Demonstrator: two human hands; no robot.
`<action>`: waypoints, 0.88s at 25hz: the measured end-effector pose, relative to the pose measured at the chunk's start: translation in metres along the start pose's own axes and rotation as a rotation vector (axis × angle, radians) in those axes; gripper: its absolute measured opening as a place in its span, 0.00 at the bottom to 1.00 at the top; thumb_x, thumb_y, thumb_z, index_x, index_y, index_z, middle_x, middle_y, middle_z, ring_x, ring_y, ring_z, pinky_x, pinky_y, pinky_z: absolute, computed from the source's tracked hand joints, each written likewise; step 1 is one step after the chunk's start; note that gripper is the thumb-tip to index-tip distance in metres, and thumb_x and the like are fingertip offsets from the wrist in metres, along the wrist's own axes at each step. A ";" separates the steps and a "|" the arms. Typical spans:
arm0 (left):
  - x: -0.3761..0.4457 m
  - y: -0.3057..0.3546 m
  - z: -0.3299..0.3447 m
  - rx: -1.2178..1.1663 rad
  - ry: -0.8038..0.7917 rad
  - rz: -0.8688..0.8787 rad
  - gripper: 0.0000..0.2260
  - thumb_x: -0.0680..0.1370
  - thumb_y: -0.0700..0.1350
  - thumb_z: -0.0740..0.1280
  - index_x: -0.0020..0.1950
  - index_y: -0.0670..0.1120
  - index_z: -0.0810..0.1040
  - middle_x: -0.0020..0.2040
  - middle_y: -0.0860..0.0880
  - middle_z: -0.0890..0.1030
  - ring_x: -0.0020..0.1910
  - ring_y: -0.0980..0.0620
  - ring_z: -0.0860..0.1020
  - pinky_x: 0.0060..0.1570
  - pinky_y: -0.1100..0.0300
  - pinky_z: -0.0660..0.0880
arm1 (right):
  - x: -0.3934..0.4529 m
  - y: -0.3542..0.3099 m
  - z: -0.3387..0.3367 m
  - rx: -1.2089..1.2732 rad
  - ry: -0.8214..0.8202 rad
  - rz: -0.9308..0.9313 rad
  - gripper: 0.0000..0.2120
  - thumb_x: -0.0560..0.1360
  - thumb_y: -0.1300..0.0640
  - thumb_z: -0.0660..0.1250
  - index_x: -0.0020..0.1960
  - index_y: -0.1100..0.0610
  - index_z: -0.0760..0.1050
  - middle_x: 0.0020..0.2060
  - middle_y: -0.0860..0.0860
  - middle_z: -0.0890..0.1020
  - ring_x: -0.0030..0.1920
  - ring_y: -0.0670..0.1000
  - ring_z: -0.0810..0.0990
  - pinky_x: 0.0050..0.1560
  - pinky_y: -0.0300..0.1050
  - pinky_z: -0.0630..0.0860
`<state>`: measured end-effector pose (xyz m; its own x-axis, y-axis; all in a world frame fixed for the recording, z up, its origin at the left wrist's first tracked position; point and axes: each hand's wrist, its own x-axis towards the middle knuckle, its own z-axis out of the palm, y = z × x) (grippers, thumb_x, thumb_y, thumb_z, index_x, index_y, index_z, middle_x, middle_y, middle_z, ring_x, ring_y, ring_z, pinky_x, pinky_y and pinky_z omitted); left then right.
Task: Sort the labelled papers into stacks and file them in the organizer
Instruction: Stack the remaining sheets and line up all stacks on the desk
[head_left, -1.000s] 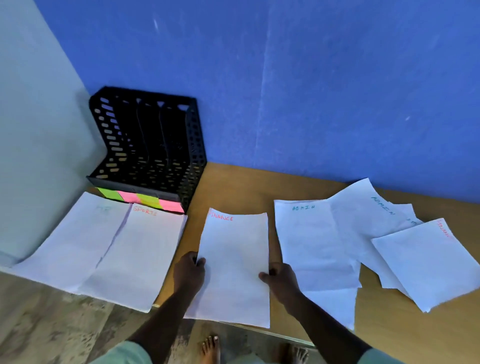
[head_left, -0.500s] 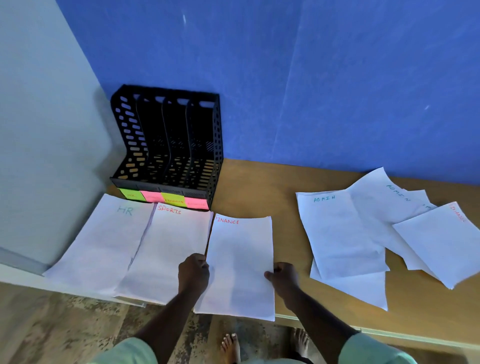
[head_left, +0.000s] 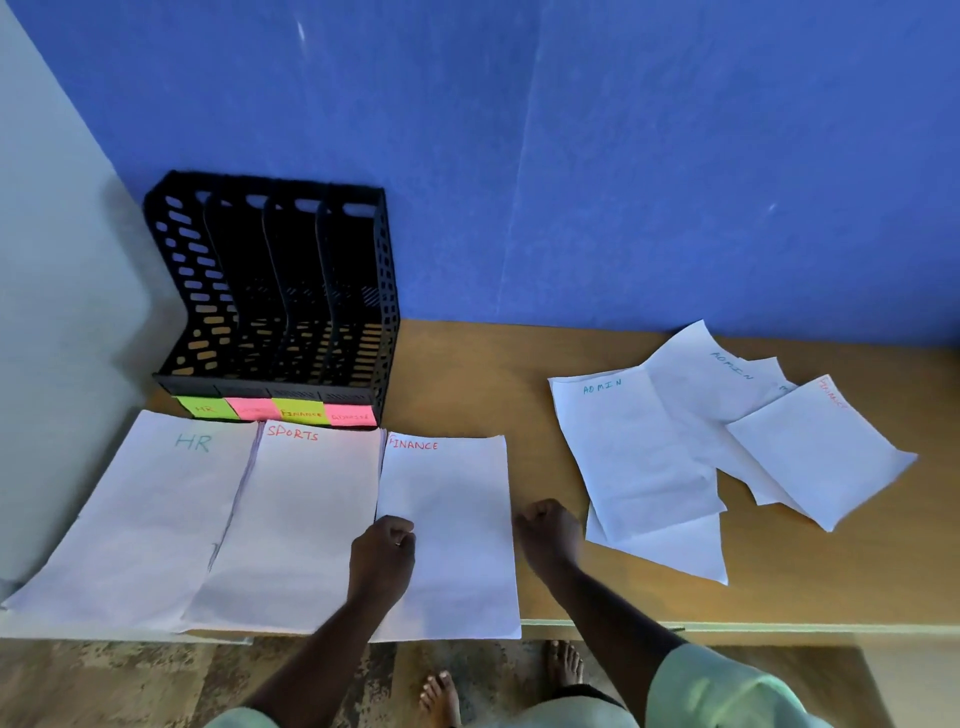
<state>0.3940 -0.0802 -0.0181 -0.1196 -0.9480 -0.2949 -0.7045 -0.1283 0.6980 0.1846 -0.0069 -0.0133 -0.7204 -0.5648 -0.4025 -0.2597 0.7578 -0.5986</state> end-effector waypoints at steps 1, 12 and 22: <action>0.002 0.005 0.004 0.016 -0.006 0.031 0.06 0.76 0.40 0.69 0.50 0.47 0.83 0.51 0.50 0.85 0.51 0.50 0.82 0.50 0.63 0.74 | 0.006 0.003 -0.009 -0.012 0.041 -0.010 0.07 0.74 0.53 0.70 0.49 0.53 0.82 0.46 0.50 0.85 0.48 0.55 0.83 0.41 0.41 0.73; 0.008 0.076 0.070 0.001 -0.093 0.149 0.04 0.77 0.42 0.68 0.46 0.50 0.80 0.49 0.52 0.84 0.48 0.55 0.80 0.47 0.65 0.70 | 0.067 0.096 -0.087 -0.551 0.057 -0.273 0.25 0.76 0.47 0.70 0.71 0.49 0.71 0.74 0.47 0.70 0.73 0.52 0.70 0.70 0.51 0.69; 0.003 0.169 0.176 -0.242 -0.320 -0.138 0.14 0.78 0.44 0.69 0.62 0.43 0.76 0.56 0.47 0.80 0.55 0.48 0.79 0.49 0.59 0.72 | 0.092 0.139 -0.123 -0.754 -0.054 -0.644 0.22 0.69 0.36 0.70 0.57 0.49 0.78 0.63 0.50 0.78 0.60 0.55 0.79 0.53 0.55 0.79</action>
<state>0.1513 -0.0537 -0.0166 -0.2737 -0.7835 -0.5578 -0.5493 -0.3487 0.7593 0.0037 0.0868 -0.0484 -0.2728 -0.9416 -0.1974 -0.9458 0.3000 -0.1241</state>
